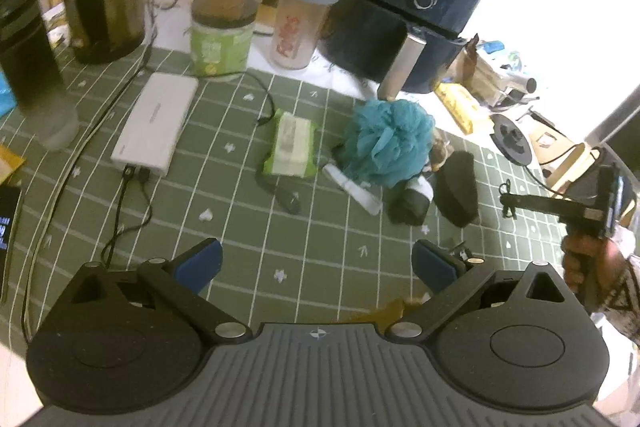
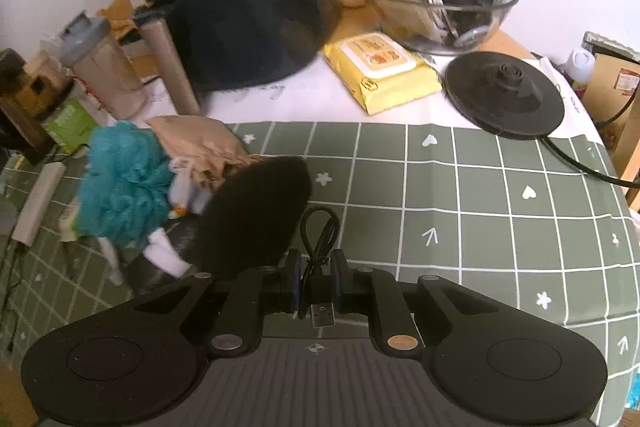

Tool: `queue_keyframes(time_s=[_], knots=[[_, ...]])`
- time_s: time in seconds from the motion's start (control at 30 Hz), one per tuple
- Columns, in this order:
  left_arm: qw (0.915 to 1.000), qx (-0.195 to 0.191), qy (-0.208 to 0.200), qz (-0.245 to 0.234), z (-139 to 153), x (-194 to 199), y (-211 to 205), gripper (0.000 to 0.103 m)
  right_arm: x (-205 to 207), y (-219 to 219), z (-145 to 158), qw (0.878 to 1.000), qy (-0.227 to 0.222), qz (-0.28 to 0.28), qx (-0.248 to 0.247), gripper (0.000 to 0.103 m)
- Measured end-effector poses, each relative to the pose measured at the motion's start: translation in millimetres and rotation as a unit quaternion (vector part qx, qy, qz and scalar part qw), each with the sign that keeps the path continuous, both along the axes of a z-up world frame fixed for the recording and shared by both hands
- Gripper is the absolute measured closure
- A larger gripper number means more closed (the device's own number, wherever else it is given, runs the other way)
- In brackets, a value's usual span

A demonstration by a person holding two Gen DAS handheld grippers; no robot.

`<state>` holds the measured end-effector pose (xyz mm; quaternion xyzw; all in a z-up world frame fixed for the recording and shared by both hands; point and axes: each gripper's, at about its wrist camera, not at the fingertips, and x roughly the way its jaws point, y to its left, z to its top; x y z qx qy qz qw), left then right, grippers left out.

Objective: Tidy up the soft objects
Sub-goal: 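Grasp the green wet-wipes pack with the left tool while the right tool holds the cable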

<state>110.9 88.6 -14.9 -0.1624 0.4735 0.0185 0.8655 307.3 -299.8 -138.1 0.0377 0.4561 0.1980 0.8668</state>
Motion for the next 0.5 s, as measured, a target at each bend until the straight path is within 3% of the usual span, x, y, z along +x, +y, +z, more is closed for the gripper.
queue_keyframes(time_s=[0.2,0.5], knots=[[0.9996,0.008,-0.017,-0.021,-6,23,2,0.0,-24,-8,22,1.0,-0.009,0.006,0.013,0.088],[0.9973,0.061,-0.019,-0.035,-35,65,4,0.0,-54,-19,40,1.0,-0.017,0.001,0.019,0.088]])
